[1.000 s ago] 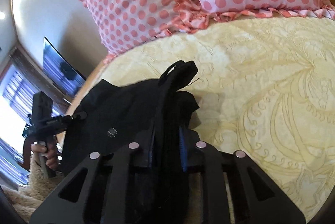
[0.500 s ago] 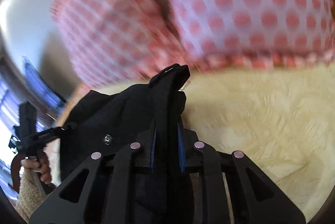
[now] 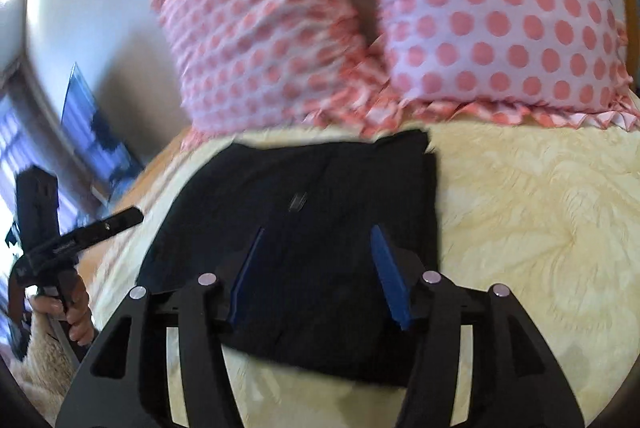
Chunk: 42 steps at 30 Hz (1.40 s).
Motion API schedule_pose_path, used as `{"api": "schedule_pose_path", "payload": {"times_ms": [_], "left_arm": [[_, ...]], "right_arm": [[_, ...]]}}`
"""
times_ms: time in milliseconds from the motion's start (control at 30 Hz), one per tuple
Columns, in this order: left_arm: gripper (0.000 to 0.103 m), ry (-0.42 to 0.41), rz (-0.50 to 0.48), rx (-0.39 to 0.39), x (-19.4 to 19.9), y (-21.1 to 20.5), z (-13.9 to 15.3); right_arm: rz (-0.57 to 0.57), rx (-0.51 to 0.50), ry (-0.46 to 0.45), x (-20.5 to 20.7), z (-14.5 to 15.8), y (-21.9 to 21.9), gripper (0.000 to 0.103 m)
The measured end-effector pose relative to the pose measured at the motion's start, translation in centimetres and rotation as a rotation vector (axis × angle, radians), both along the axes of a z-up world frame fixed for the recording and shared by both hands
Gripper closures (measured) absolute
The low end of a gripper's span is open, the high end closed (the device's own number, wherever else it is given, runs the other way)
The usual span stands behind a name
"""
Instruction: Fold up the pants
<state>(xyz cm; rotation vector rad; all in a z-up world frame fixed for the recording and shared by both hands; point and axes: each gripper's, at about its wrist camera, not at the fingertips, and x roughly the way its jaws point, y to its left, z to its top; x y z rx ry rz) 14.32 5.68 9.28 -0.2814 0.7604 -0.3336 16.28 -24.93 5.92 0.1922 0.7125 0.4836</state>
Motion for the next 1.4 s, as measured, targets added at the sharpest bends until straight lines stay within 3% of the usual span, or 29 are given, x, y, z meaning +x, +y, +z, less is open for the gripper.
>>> {"api": "schedule_pose_path", "payload": {"times_ms": [133,200,333,400,467,567,733,867,933,1033,1400], "left_arm": [[0.051,0.099,-0.022,0.044,-0.1,-1.6,-3.0],[0.052,0.157,-0.010,0.026,0.6,-1.5,-4.8],[0.051,0.117,0.009,0.042,0.1,-1.8,-4.7],[0.042,0.081,0.020,0.088,-1.5,-2.2,-3.8],[0.024,0.038,0.052,0.166,-3.8,-2.5,-3.1],[0.020,0.000,0.073,0.227,-7.0,-2.5,-3.0],[0.015,0.009,0.076,0.301,-10.4,-3.0,-4.5],[0.011,0.056,0.092,0.298,-10.7,-2.6,-5.9],[0.002,0.041,0.099,0.324,-11.2,-2.8,-6.3],[0.002,0.013,0.103,0.413,-11.8,-3.8,-6.9],[0.002,0.002,0.158,0.394,-12.2,-3.6,-6.9]], "right_arm": [[-0.013,-0.075,0.079,-0.2,-2.5,1.3,0.046],[-0.024,-0.086,0.093,-0.1,-3.7,1.4,0.045],[-0.070,-0.117,0.053,-1.4,-3.2,1.7,0.045],[-0.093,-0.130,0.002,-3.4,-2.5,2.0,0.043],[-0.096,-0.124,-0.029,-5.4,-2.4,2.3,0.026],[-0.084,-0.159,-0.051,-8.2,-3.6,3.6,0.021],[-0.152,-0.246,-0.057,-11.5,-6.2,5.5,0.011],[-0.211,-0.274,-0.047,-12.1,-7.3,6.0,0.001],[-0.233,-0.323,-0.066,-12.3,-7.7,6.6,0.001],[-0.252,-0.307,-0.087,-12.7,-8.0,6.4,0.001],[-0.266,-0.302,-0.101,-12.8,-7.9,6.4,0.001]]}}
